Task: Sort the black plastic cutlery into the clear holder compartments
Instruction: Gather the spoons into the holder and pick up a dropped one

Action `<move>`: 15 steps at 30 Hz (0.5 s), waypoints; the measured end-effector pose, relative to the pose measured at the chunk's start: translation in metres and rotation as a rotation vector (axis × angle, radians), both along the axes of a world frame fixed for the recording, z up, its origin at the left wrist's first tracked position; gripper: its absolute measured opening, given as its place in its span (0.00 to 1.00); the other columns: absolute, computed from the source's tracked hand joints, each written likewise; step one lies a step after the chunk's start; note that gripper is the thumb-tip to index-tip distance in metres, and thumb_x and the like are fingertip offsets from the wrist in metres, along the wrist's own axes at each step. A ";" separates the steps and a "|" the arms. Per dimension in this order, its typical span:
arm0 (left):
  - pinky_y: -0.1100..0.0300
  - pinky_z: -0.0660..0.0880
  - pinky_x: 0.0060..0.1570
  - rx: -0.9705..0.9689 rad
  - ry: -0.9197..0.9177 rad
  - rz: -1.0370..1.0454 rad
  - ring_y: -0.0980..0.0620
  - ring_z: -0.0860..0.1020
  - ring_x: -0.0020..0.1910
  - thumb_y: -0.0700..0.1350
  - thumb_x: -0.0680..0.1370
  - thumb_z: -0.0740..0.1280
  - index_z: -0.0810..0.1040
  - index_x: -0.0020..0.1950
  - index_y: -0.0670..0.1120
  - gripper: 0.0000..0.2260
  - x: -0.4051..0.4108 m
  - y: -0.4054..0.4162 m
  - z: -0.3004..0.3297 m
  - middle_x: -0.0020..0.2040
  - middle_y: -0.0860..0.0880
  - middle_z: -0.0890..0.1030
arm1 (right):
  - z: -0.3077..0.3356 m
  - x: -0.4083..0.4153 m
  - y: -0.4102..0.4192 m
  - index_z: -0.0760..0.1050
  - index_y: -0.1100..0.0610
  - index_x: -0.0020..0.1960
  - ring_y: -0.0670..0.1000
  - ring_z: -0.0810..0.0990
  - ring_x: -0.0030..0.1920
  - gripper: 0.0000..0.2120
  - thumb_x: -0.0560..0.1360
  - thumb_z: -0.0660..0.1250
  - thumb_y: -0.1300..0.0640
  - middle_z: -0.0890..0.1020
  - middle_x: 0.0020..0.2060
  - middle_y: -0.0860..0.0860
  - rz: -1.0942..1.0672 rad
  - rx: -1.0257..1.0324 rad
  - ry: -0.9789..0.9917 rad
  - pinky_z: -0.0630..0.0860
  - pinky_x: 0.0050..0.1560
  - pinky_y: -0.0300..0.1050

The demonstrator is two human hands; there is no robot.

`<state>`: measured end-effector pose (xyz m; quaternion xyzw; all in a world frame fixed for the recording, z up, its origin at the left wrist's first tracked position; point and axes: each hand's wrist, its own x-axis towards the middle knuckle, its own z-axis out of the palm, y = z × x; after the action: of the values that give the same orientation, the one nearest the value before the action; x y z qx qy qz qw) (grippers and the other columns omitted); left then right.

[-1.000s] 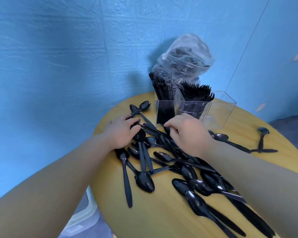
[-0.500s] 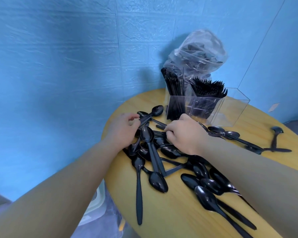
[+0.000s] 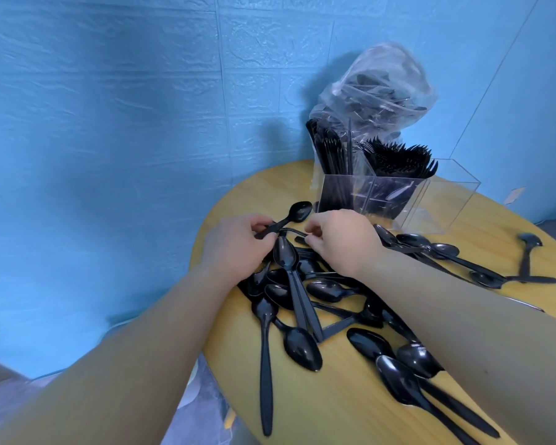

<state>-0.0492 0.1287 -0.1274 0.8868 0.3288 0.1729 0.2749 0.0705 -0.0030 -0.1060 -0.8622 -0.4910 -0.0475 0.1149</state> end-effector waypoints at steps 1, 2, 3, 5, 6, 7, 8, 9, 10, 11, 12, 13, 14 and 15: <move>0.58 0.75 0.52 -0.004 -0.001 -0.002 0.58 0.77 0.51 0.54 0.76 0.66 0.78 0.58 0.59 0.12 0.000 0.000 0.000 0.51 0.60 0.80 | 0.000 0.000 0.000 0.79 0.52 0.56 0.54 0.78 0.52 0.12 0.78 0.61 0.50 0.83 0.48 0.50 0.003 0.000 0.004 0.76 0.51 0.47; 0.58 0.75 0.52 -0.008 -0.005 -0.006 0.58 0.77 0.51 0.54 0.76 0.66 0.78 0.58 0.59 0.11 0.000 0.000 0.000 0.51 0.60 0.81 | -0.001 0.000 0.000 0.80 0.52 0.56 0.54 0.78 0.52 0.12 0.78 0.61 0.49 0.83 0.48 0.50 0.009 -0.007 0.002 0.76 0.52 0.49; 0.57 0.75 0.52 -0.013 -0.012 -0.012 0.58 0.77 0.51 0.53 0.76 0.66 0.78 0.57 0.58 0.10 0.000 0.000 0.000 0.50 0.60 0.81 | -0.001 0.000 0.000 0.80 0.52 0.55 0.55 0.78 0.51 0.13 0.78 0.61 0.49 0.82 0.47 0.50 0.017 -0.023 -0.004 0.76 0.51 0.50; 0.58 0.74 0.51 -0.016 -0.020 -0.021 0.58 0.77 0.50 0.52 0.77 0.66 0.78 0.57 0.57 0.10 0.000 -0.001 0.000 0.47 0.60 0.80 | -0.001 -0.001 0.000 0.81 0.51 0.55 0.57 0.77 0.50 0.13 0.79 0.60 0.49 0.81 0.47 0.52 0.023 -0.067 -0.010 0.77 0.50 0.51; 0.59 0.74 0.51 -0.019 -0.023 -0.021 0.58 0.77 0.49 0.51 0.77 0.65 0.79 0.58 0.56 0.10 0.000 -0.001 0.000 0.46 0.61 0.80 | -0.001 -0.001 0.000 0.81 0.51 0.55 0.57 0.77 0.51 0.13 0.79 0.59 0.50 0.80 0.48 0.52 0.023 -0.080 -0.008 0.77 0.50 0.51; 0.59 0.74 0.51 -0.025 -0.030 -0.020 0.58 0.77 0.49 0.51 0.78 0.65 0.79 0.58 0.56 0.10 0.000 -0.001 0.000 0.46 0.61 0.80 | 0.000 -0.001 0.000 0.81 0.51 0.55 0.57 0.77 0.51 0.13 0.79 0.60 0.50 0.79 0.49 0.53 0.021 -0.081 -0.006 0.76 0.50 0.51; 0.59 0.74 0.51 -0.032 -0.040 -0.019 0.58 0.78 0.50 0.50 0.78 0.65 0.80 0.58 0.56 0.10 0.000 -0.001 0.000 0.47 0.60 0.80 | 0.001 -0.001 0.000 0.80 0.51 0.55 0.57 0.76 0.52 0.12 0.79 0.60 0.50 0.78 0.50 0.53 0.017 -0.074 -0.005 0.76 0.50 0.51; 0.60 0.74 0.52 -0.040 -0.052 -0.019 0.58 0.78 0.50 0.50 0.78 0.65 0.80 0.58 0.56 0.10 0.000 -0.001 0.000 0.47 0.60 0.80 | 0.001 0.000 0.000 0.79 0.51 0.56 0.57 0.75 0.52 0.11 0.79 0.61 0.51 0.77 0.51 0.53 0.009 -0.063 -0.004 0.75 0.51 0.50; 0.62 0.73 0.51 -0.045 -0.063 -0.018 0.58 0.78 0.49 0.49 0.78 0.65 0.80 0.58 0.55 0.10 -0.001 -0.002 0.000 0.47 0.60 0.80 | 0.001 0.000 0.000 0.79 0.51 0.55 0.57 0.75 0.53 0.11 0.78 0.61 0.51 0.76 0.51 0.52 0.002 -0.052 -0.003 0.75 0.51 0.50; 0.64 0.72 0.49 -0.049 -0.078 -0.016 0.59 0.77 0.47 0.49 0.79 0.65 0.80 0.58 0.55 0.10 -0.002 -0.002 0.000 0.47 0.60 0.80 | 0.001 0.000 0.000 0.79 0.52 0.55 0.56 0.75 0.52 0.10 0.78 0.62 0.51 0.76 0.51 0.52 -0.002 -0.041 -0.001 0.75 0.51 0.50; 0.66 0.70 0.47 -0.058 -0.102 -0.012 0.59 0.77 0.46 0.48 0.79 0.64 0.80 0.58 0.55 0.10 -0.002 -0.002 0.000 0.47 0.59 0.80 | 0.001 0.001 -0.001 0.79 0.53 0.54 0.56 0.75 0.52 0.09 0.78 0.62 0.52 0.77 0.50 0.52 -0.006 -0.027 0.000 0.75 0.51 0.49; 0.68 0.69 0.44 -0.073 -0.134 -0.003 0.60 0.77 0.45 0.48 0.79 0.64 0.80 0.58 0.55 0.10 -0.003 -0.002 0.000 0.46 0.59 0.80 | 0.002 0.001 -0.001 0.79 0.53 0.53 0.56 0.76 0.51 0.09 0.78 0.62 0.53 0.77 0.49 0.52 -0.010 -0.008 0.003 0.75 0.50 0.49; 0.70 0.68 0.41 -0.095 -0.170 0.009 0.60 0.77 0.44 0.48 0.79 0.64 0.80 0.58 0.55 0.10 -0.004 -0.003 0.000 0.46 0.58 0.80 | 0.002 0.001 -0.002 0.79 0.54 0.51 0.55 0.76 0.50 0.09 0.78 0.61 0.54 0.78 0.48 0.52 -0.015 0.012 0.007 0.75 0.49 0.49; 0.71 0.68 0.40 -0.121 -0.210 0.020 0.61 0.77 0.43 0.47 0.79 0.64 0.80 0.58 0.55 0.10 -0.004 -0.003 0.000 0.44 0.58 0.80 | 0.002 0.001 -0.003 0.79 0.54 0.51 0.55 0.77 0.50 0.09 0.78 0.61 0.55 0.78 0.47 0.52 -0.018 0.034 0.009 0.75 0.49 0.49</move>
<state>-0.0532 0.1259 -0.1271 0.8422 0.3169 0.2473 0.3593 0.0719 -0.0055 -0.1036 -0.8647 -0.4818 -0.0530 0.1313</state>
